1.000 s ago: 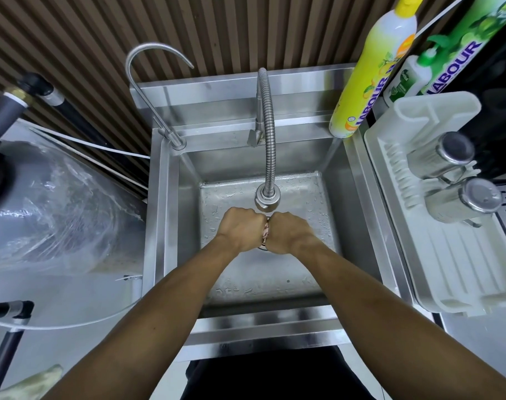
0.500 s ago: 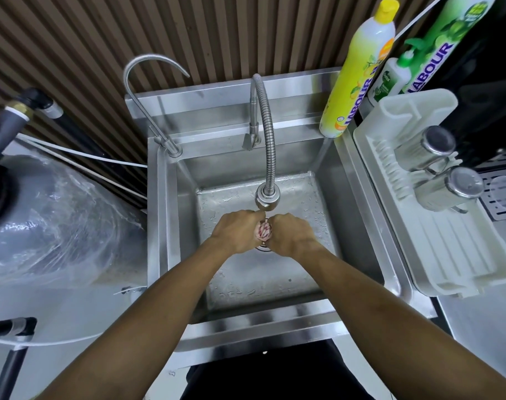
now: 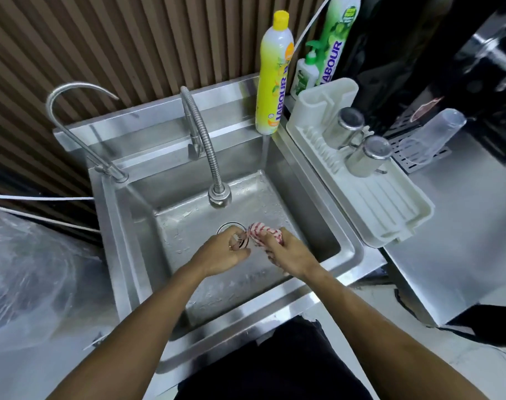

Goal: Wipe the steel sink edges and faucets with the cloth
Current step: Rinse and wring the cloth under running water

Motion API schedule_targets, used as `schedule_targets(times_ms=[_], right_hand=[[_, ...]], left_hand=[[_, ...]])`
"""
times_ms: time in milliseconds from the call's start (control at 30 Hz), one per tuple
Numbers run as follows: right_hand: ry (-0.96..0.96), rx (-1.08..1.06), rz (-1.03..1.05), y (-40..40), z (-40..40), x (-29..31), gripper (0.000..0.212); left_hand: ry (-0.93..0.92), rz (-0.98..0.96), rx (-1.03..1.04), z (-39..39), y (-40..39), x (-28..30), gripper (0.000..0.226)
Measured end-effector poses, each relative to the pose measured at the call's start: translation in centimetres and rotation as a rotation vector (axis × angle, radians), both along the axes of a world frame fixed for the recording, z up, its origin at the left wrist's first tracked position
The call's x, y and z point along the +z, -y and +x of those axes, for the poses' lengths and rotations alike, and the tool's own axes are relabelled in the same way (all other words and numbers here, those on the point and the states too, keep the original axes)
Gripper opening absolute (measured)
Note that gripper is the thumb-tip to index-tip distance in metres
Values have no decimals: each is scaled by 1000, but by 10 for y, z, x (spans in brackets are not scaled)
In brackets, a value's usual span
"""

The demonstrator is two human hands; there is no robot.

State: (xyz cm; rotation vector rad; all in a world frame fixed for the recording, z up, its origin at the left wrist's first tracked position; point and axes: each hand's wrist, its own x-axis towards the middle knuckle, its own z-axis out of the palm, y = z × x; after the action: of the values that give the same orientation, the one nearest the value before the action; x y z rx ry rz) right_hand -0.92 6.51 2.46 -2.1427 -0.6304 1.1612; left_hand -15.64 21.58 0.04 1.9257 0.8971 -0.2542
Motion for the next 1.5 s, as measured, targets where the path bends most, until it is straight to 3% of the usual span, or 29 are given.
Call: schedule_targets(times_ms=[67,167,267,367,433,533,600,733,867,967,1067,1200,1267,1333,1500], right_hand=[[32,-39,57,21,4,6,62],[103,-46,90,45,13,16,70],[49,-189,138,63,25,26,72],[-4,-299,218,79,39,40,51],[-89,-305,264,92,52,47,34],[-39,-352,286,117,74,48,50],[11,-393,311,132,87,50,48],[45,-426,343,163,110,71,56],[-442,-586,563,182,126,97,49],[-628,-525,614,199,143,100,42],[-767,-548,672,223,164,90,48],[-585,-590,516,252,186,81,30],[-502,-587,405,264,199,78,24],[-383,-575,272,278,213,73,20],[-164,-463,73,308,258,75,11]], left_hand=[[83,-124,70,17,14,8,31],[141,-428,156,47,38,22,41],[199,-695,254,79,59,32,36],[193,-605,241,107,70,46,12],[165,-476,149,124,76,56,10],[143,-358,-25,149,84,72,22],[111,-294,-148,165,90,87,33],[41,-357,-245,192,108,102,60],[110,-639,-134,214,134,106,68],[156,-863,-151,223,145,111,79],[84,-832,-241,232,159,110,73],[11,-502,-366,248,198,107,69],[59,-453,-336,255,222,99,59],[75,-454,-231,264,245,87,50],[-78,-724,-49,288,283,66,47]])
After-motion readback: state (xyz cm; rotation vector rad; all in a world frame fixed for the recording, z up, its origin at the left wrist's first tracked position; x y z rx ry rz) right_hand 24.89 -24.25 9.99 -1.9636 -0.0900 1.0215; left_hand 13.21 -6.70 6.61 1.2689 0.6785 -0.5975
